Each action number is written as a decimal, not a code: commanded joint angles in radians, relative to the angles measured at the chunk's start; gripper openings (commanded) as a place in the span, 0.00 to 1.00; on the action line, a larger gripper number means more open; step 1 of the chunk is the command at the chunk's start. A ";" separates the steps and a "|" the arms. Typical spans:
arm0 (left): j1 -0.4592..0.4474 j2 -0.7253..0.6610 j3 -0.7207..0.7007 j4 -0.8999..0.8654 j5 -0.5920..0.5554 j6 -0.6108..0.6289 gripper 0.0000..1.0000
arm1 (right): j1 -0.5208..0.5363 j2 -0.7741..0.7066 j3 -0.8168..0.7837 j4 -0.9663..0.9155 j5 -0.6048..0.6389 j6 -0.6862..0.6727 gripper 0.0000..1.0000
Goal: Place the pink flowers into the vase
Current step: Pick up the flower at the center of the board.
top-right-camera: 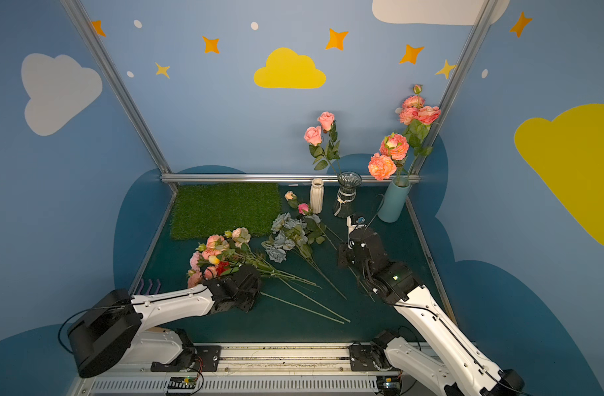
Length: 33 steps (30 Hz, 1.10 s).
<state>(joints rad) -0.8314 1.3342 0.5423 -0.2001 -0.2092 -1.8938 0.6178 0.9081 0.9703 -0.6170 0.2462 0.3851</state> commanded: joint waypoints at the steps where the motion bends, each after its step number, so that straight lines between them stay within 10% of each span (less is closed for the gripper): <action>1: -0.037 -0.054 0.081 -0.189 -0.108 0.043 0.02 | -0.007 -0.012 -0.008 0.002 0.009 0.008 0.13; 17: -0.158 -0.215 0.300 -0.530 -0.496 0.117 0.02 | -0.012 0.006 -0.002 0.008 -0.007 -0.004 0.13; 22: -0.141 -0.224 0.404 -0.393 -0.582 0.439 0.02 | -0.013 0.048 0.014 0.020 -0.058 -0.020 0.15; 33: 0.083 -0.198 0.679 -0.135 -0.058 1.267 0.02 | -0.013 0.102 0.066 0.220 -0.449 -0.055 0.31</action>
<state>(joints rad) -0.7971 1.1461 1.1877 -0.3908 -0.4896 -0.8989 0.6083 0.9836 0.9932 -0.5117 -0.0246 0.3466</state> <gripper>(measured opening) 0.059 0.307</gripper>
